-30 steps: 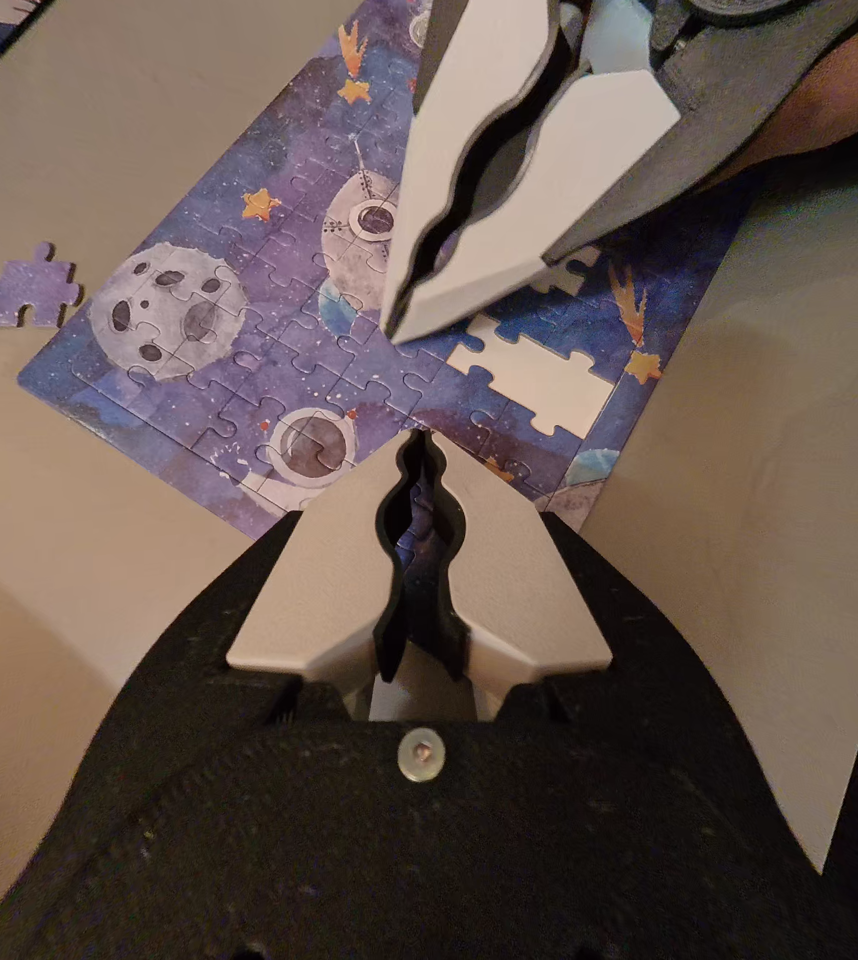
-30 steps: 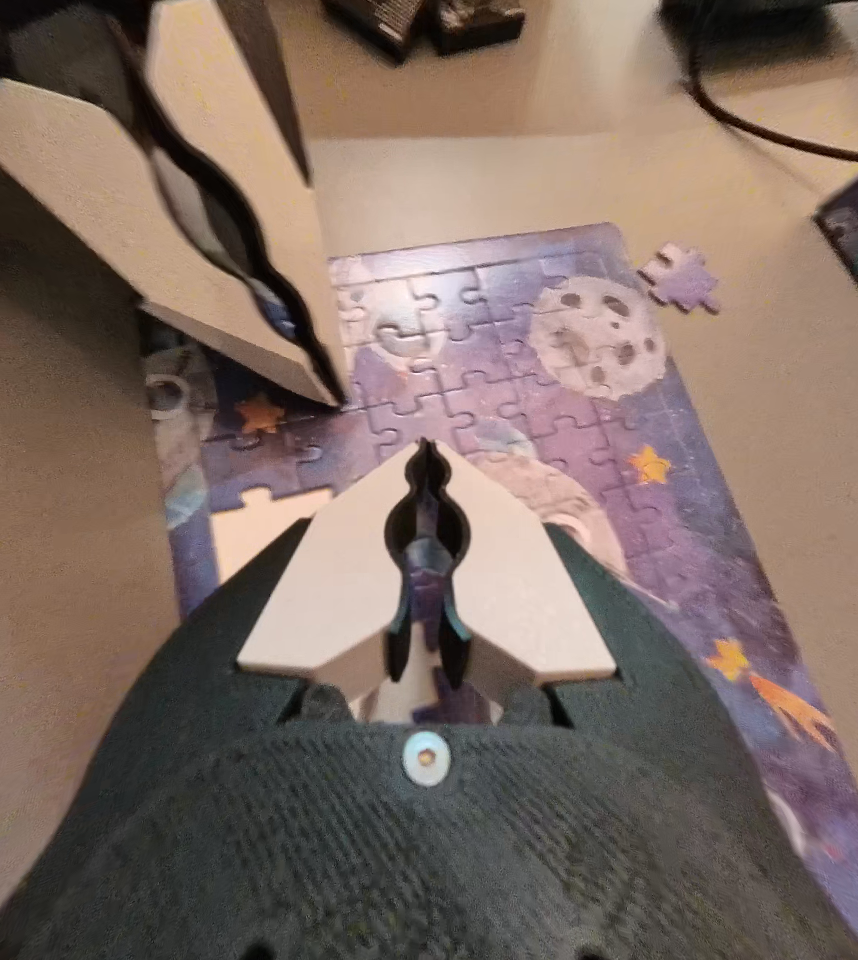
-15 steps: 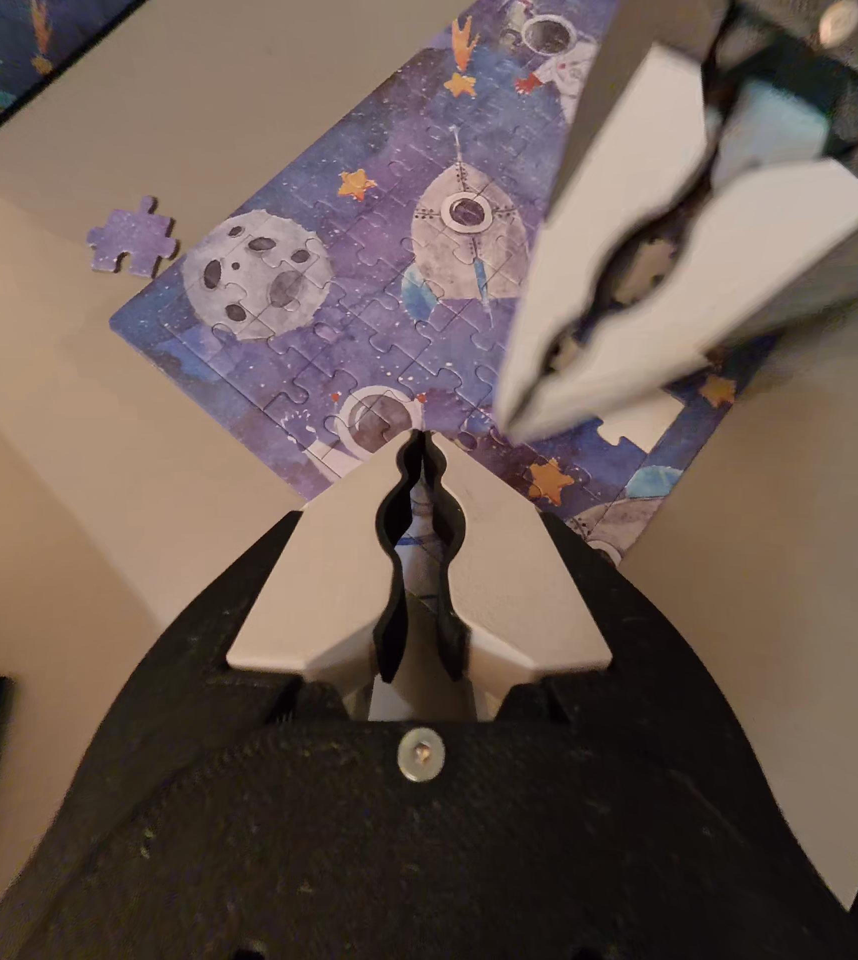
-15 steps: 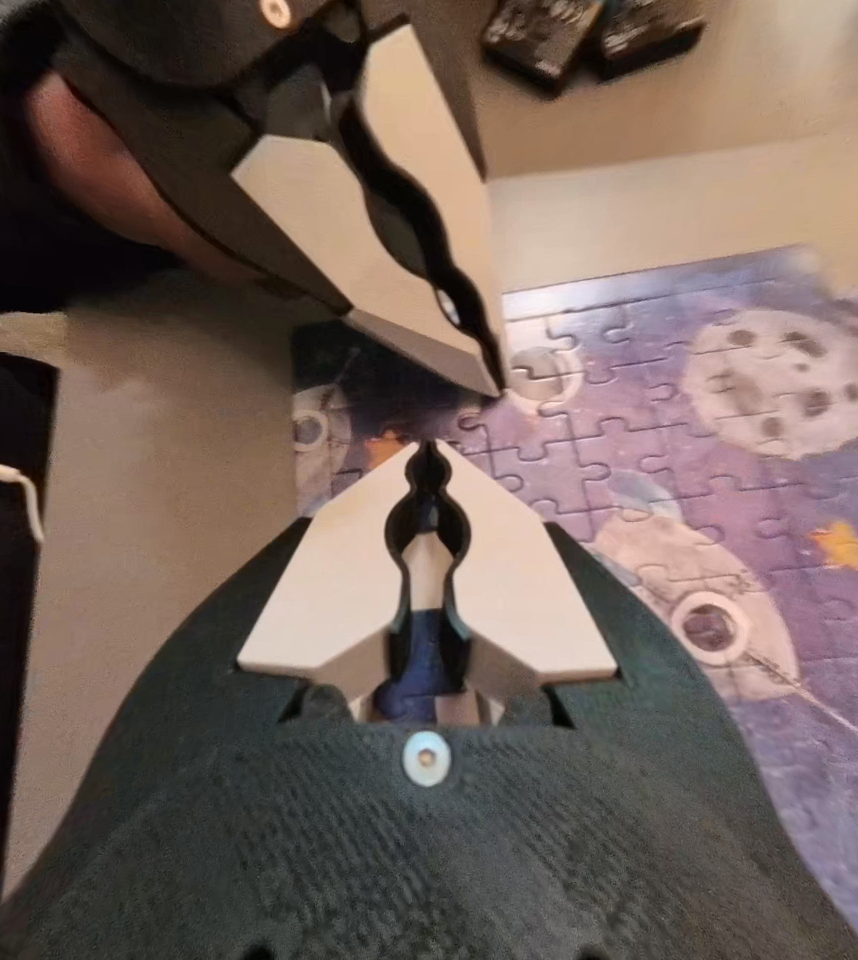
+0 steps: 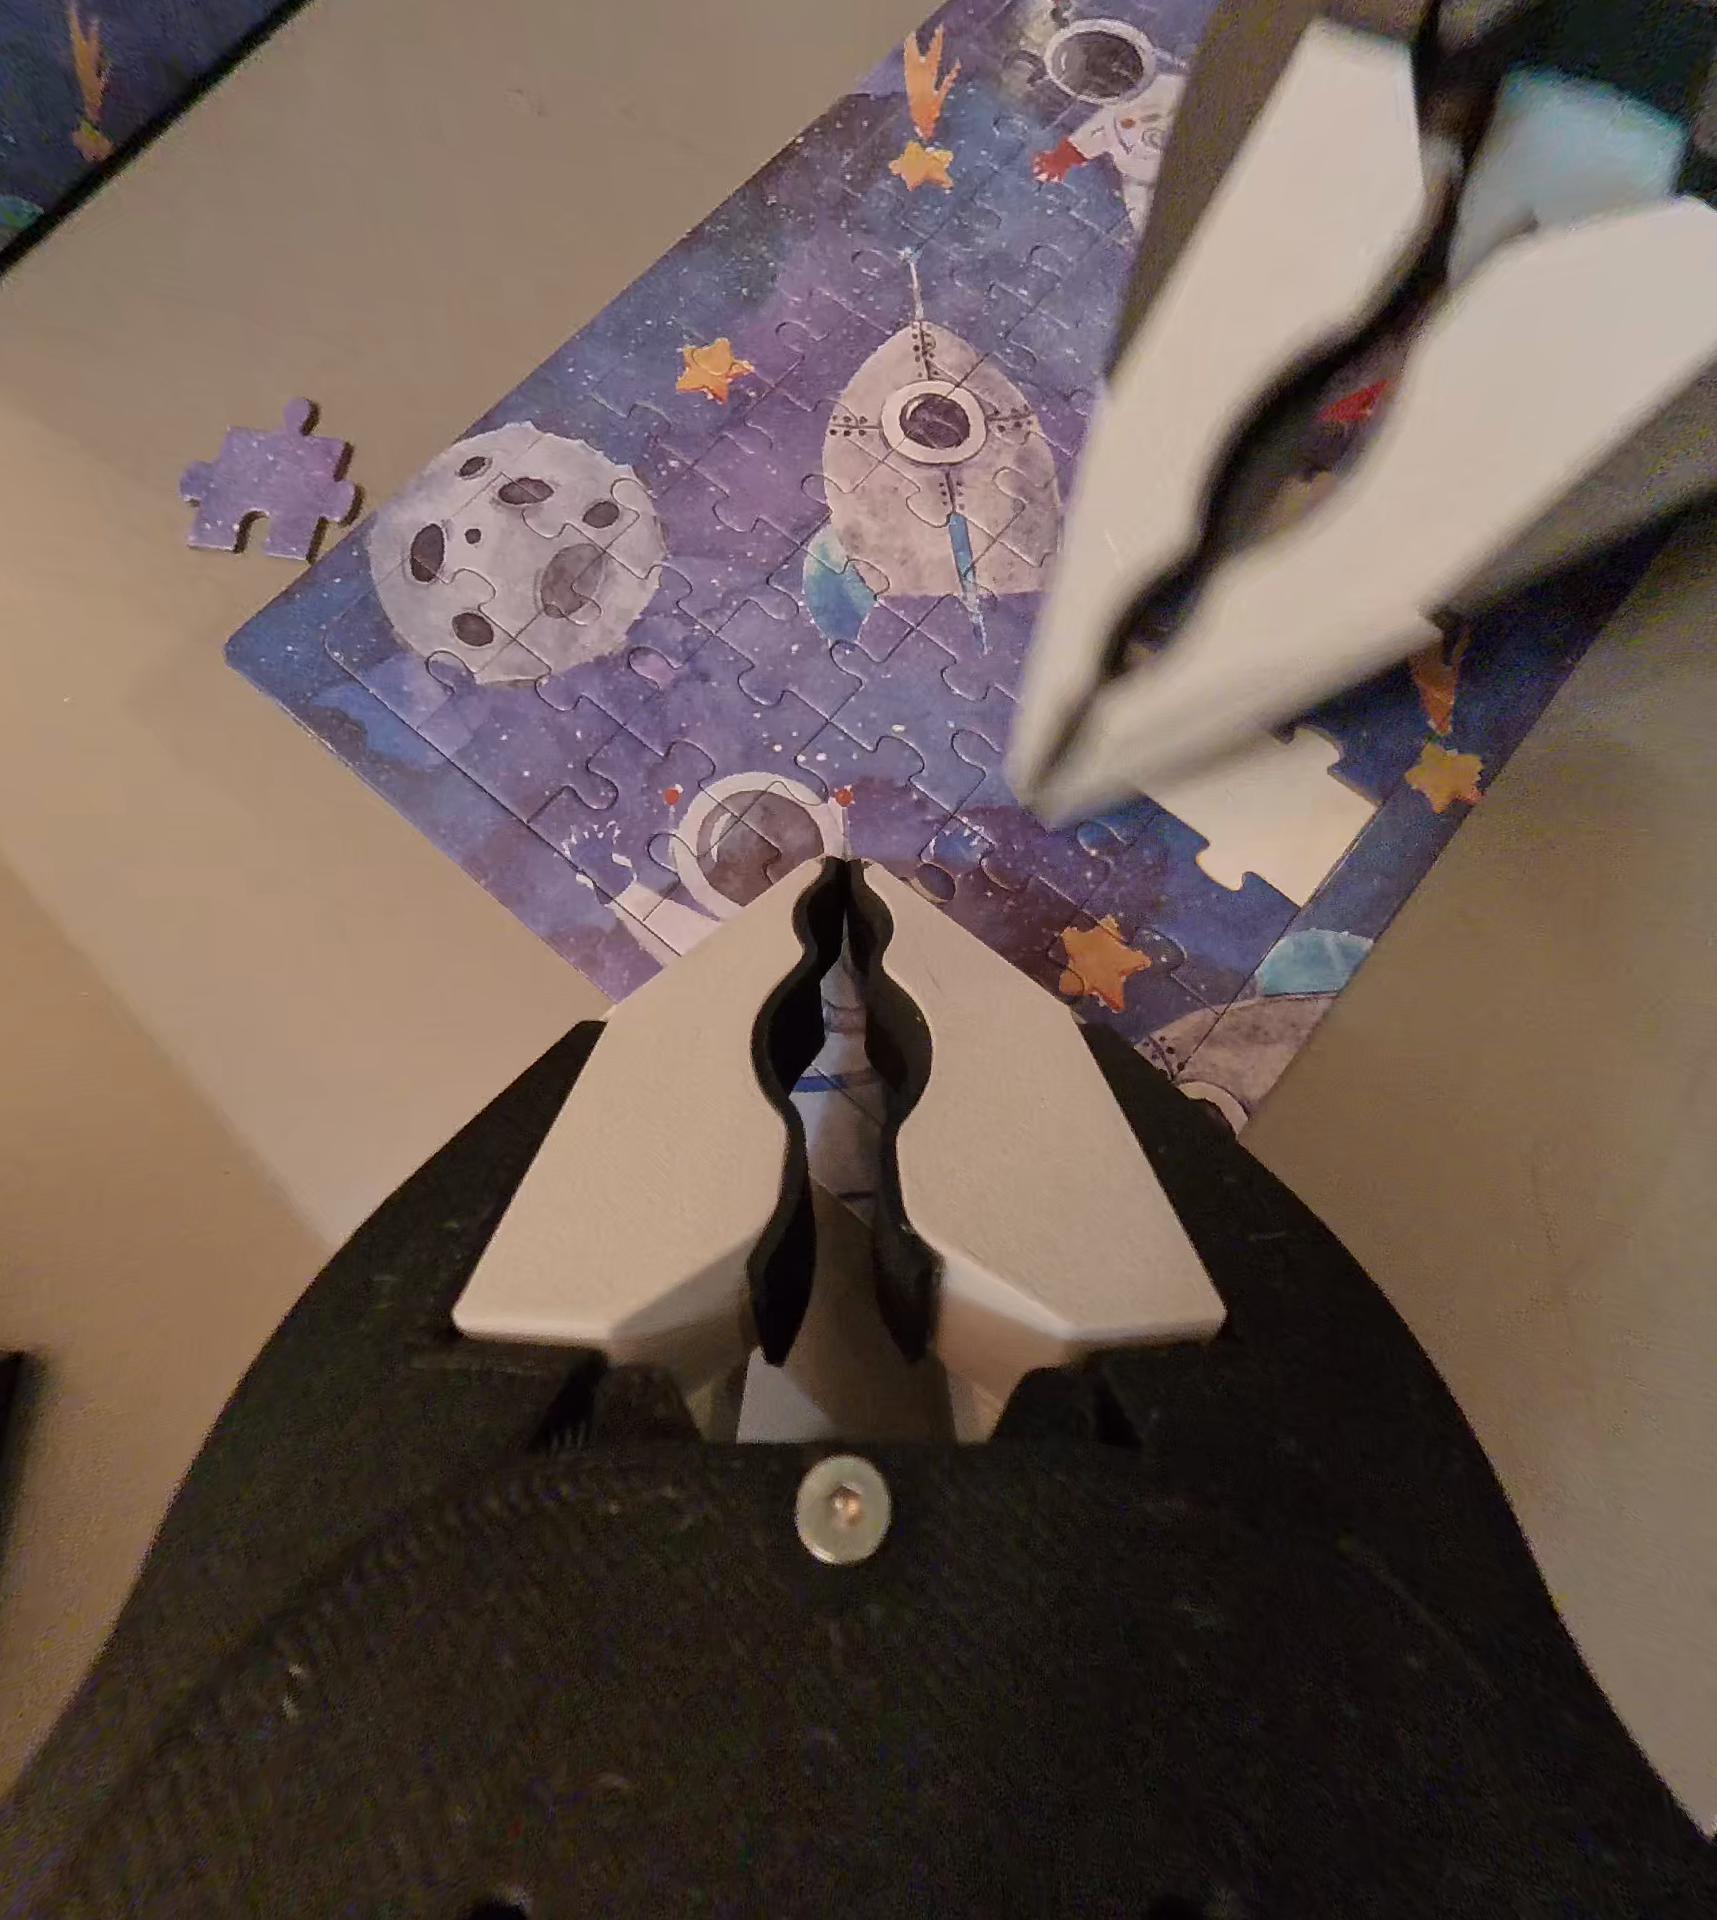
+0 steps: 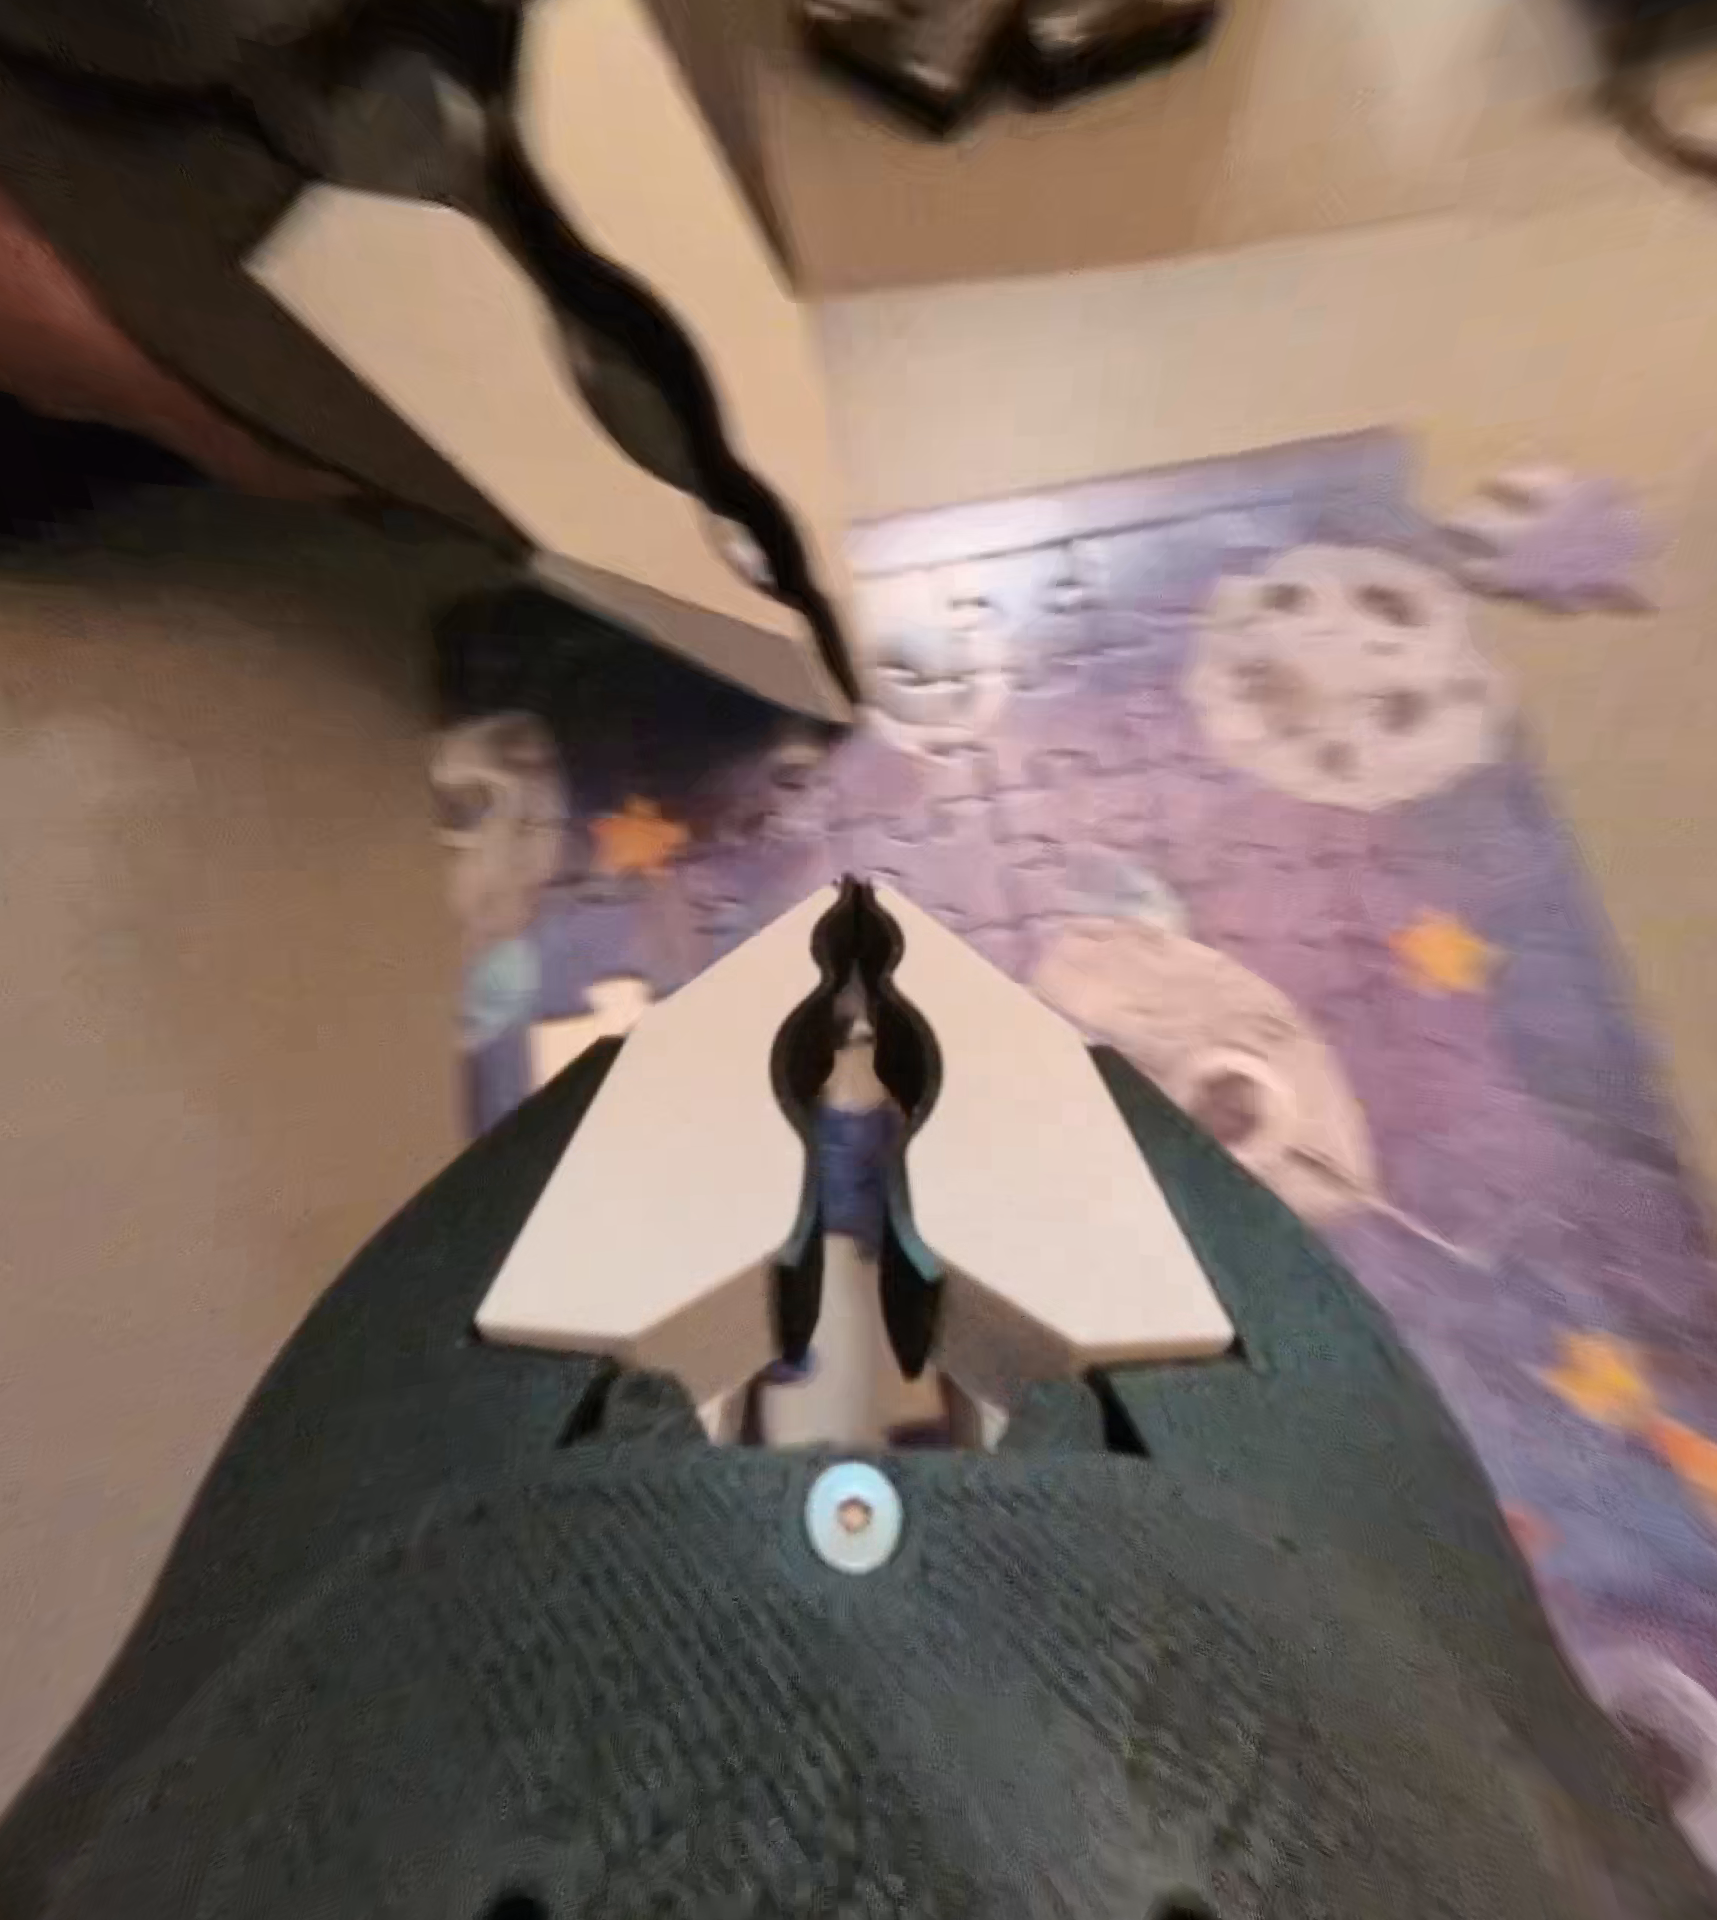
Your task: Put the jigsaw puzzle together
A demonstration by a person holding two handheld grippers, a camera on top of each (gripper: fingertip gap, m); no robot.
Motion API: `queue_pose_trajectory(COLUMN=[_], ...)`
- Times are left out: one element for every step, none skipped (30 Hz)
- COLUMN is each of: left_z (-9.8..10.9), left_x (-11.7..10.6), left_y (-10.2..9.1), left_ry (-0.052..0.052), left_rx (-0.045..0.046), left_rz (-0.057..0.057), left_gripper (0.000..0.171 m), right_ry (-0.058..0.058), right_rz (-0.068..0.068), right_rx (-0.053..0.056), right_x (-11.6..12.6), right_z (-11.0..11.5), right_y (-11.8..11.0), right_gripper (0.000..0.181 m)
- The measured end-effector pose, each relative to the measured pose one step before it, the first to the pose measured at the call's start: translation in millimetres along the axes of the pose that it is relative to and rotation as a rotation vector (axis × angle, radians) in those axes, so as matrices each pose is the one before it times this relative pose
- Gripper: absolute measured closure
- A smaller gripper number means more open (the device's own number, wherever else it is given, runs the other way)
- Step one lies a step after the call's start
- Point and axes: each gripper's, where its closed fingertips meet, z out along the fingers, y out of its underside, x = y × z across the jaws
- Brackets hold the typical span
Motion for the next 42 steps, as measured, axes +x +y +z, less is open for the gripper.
queue_pose_trajectory(left_z=[-0.08, 0.00, 0.07, 0.15, -0.05, 0.04, -0.01, -0.02, 0.06, 0.07, 0.10, -0.02, -0.03, 0.00, -0.01, 0.07, -0.03, 0.04, 0.04, -0.03, -0.03, -0.11, 0.05, -0.12, 0.14, 0.12, 0.07, 0.03, -0.30, -0.68, -1.27, -1.54, -1.80, -2.03, -2.15, -2.10, -2.23, -2.27, -2.05, -1.99, -1.65, -1.32], left_x=[0.11, -0.03, -0.01, 0.10, 0.01, -0.01, -0.04, 0.06, 0.92, 0.55, -0.28, -0.85, -0.03, 0.06, -0.01, -0.04, 0.03, -0.05, 0.04, 0.01, 0.24, 0.39, -0.04, 0.11, 0.03, -0.13, -0.24, -0.59, -0.39, -0.56, -1.02, -1.02, -0.99, -0.93, -0.75, -0.25, -0.46, -0.79, -0.62, -0.35, -0.37, 0.11], left_y=[0.05, -0.01, -0.06, 0.03, 0.04, -0.03, -0.01, 0.02, -0.07, -0.04, 0.08, 0.00, 0.02, -0.01, 0.00, -0.07, 0.03, -0.03, -0.03, 0.01, 0.00, -0.12, 0.03, -0.12, -0.29, -0.25, -0.23, -0.38, -0.71, -1.38, -1.99, -2.59, -2.85, -2.96, -3.14, -3.08, -2.93, -2.74, -2.57, -2.32, -1.94, -1.61], left_ry=[0.0005, -0.0021, -0.0028, -0.0008, 0.0013, 0.0014, -0.0006, -0.0015, 0.0050, 0.0033, -0.0014, -0.0059, -0.0007, -0.0008, -0.0011, -0.0004, 0.0008, 0.0012, 0.0006, -0.0003, -0.0006, -0.0022, -0.0051, -0.0057, -0.0057, -0.0054, -0.0068, -0.0075, -0.0053, -0.0050, -0.0059, -0.0034, -0.0003, 0.0024, 0.0063, 0.0107, 0.0107, 0.0091, 0.0103, 0.0118, 0.0112, 0.0114], left_rx=[0.00031, 0.00008, -0.00020, -0.00057, 0.00013, -0.00001, 0.00032, -0.00013, 0.00007, -0.00037, -0.00050, 0.00022, 0.00006, 0.00008, -0.00002, 0.00002, 0.00000, -0.00001, 0.00002, 0.00013, 0.00019, 0.00068, 0.00014, 0.00035, 0.00089, 0.00052, 0.00083, 0.00166, 0.00494, 0.00981, 0.01483, 0.01904, 0.02196, 0.02365, 0.02454, 0.02479, 0.02397, 0.02318, 0.02188, 0.01974, 0.01728, 0.01378], left_rz=[0.0000, 0.0025, 0.0035, 0.0015, -0.0015, -0.0015, 0.0006, 0.0024, 0.0039, 0.0014, -0.0012, -0.0015, 0.0004, 0.0008, 0.0012, 0.0005, -0.0008, -0.0013, -0.0006, 0.0006, 0.0031, 0.0054, 0.0062, 0.0074, 0.0086, 0.0081, 0.0065, 0.0049, 0.0041, 0.0025, -0.0006, -0.0030, -0.0059, -0.0094, -0.0120, -0.0135, -0.0158, -0.0175, -0.0171, -0.0161, -0.0152, -0.0123], left_gripper=[0.171, 0.171, 0.171, 0.171, 0.171, 0.171, 0.171, 0.171, 0.171, 0.171, 0.171, 0.171, 0.171, 0.171, 0.171, 0.171, 0.171, 0.171, 0.171, 0.171, 0.171, 0.171, 0.171, 0.171, 0.171, 0.171, 0.171, 0.171, 0.171, 0.171, 0.171, 0.171, 0.171, 0.171, 0.171, 0.171, 0.171, 0.171, 0.171, 0.171, 0.171, 0.171], right_ry=[0.1288, 0.0028, -0.1286, -0.1412, -0.0061, 0.1056, 0.0943, 0.0072, -0.0384, -0.0424, -0.0120, 0.0330, 0.0634, 0.0336, -0.0209, -0.0618, -0.0620, -0.0321, 0.0116, 0.0437, 0.0340, 0.0365, 0.0396, 0.0394, 0.0356, 0.0294, 0.0221, 0.0149, 0.0152, 0.0208, 0.0254, 0.0261, 0.0230, 0.0176, 0.0164, 0.0216, 0.0278, 0.0300, 0.0285, 0.0265, 0.0259, 0.0289], right_rz=[-0.0614, -0.0481, 0.0028, 0.0398, 0.0318, -0.0224, -0.0601, -0.0356, -0.0078, 0.0097, 0.0190, 0.0111, -0.0260, -0.0360, -0.0076, 0.0209, 0.0306, 0.0211, 0.0031, -0.0111, -0.0095, -0.0036, 0.0090, 0.0240, 0.0331, 0.0365, 0.0358, 0.0334, 0.0315, 0.0283, 0.0233, 0.0178, 0.0126, 0.0067, 0.0002, -0.0052, -0.0085, -0.0094, -0.0083, -0.0064, -0.0049, -0.0043], right_rx=[-0.0252, -0.0034, 0.0339, 0.0222, -0.0014, -0.0128, -0.0232, -0.0054, 0.0146, 0.0097, -0.0067, -0.0044, 0.0001, 0.0155, 0.0466, 0.0616, 0.0440, -0.0045, -0.0751, -0.0738, -0.0106, 0.0350, 0.0539, 0.0599, 0.0609, 0.0569, 0.0526, 0.0490, 0.0377, 0.0233, 0.0182, 0.0215, 0.0275, 0.0306, 0.0257, 0.0144, 0.0038, -0.0015, -0.0031, -0.0028, -0.0005, 0.0029], right_x=[18.57, -1.25, -20.71, -20.48, 1.10, 15.71, 11.93, -2.07, -7.66, -5.86, -0.14, 5.39, 8.39, 3.82, -3.50, -8.76, -8.68, -4.33, 2.44, 6.95, 5.03, 6.30, 9.03, 11.17, 12.38, 12.13, 11.16, 9.82, 9.46, 9.45, 9.05, 7.75, 6.19, 4.64, 4.96, 5.47, 6.43, 7.07, 7.31, 7.23, 7.26, 7.77], right_z=[-6.17, -2.49, -0.53, 0.94, -0.83, -4.24, -3.49, -0.50, 0.31, 0.14, -0.53, -1.38, -2.80, -3.55, -3.82, -3.00, -0.52, 2.86, 5.36, 3.73, -2.50, -8.00, -11.01, -12.71, -13.41, -12.84, -11.24, -9.45, -7.88, -6.77, -6.06, -5.71, -5.52, -5.23, -5.01, -4.47, -4.14, -4.06, -4.19, -4.53, -4.88, -5.47], right_y=[4.45, 1.87, -3.40, -1.68, 0.39, 1.49, 3.23, 1.36, -0.98, -0.63, 0.01, -0.57, -0.09, -1.89, -6.65, -9.55, -7.40, 0.50, 12.23, 11.06, 0.67, -5.29, -7.04, -7.53, -7.11, -6.42, -5.31, -3.81, -2.05, -1.13, -1.47, -2.81, -4.08, -4.53, -3.26, -1.79, -0.26, 1.11, 1.58, 1.78, 1.01, 0.72], right_gripper=[0.181, 0.181, 0.181, 0.181, 0.181, 0.181, 0.181, 0.181, 0.181, 0.181, 0.181, 0.181, 0.181, 0.181, 0.181, 0.181, 0.181, 0.181, 0.181, 0.181, 0.181, 0.181, 0.181, 0.181, 0.181, 0.181, 0.181, 0.181, 0.181, 0.181, 0.181, 0.181, 0.181, 0.181, 0.181, 0.181, 0.181, 0.181, 0.181, 0.181, 0.181, 0.181])
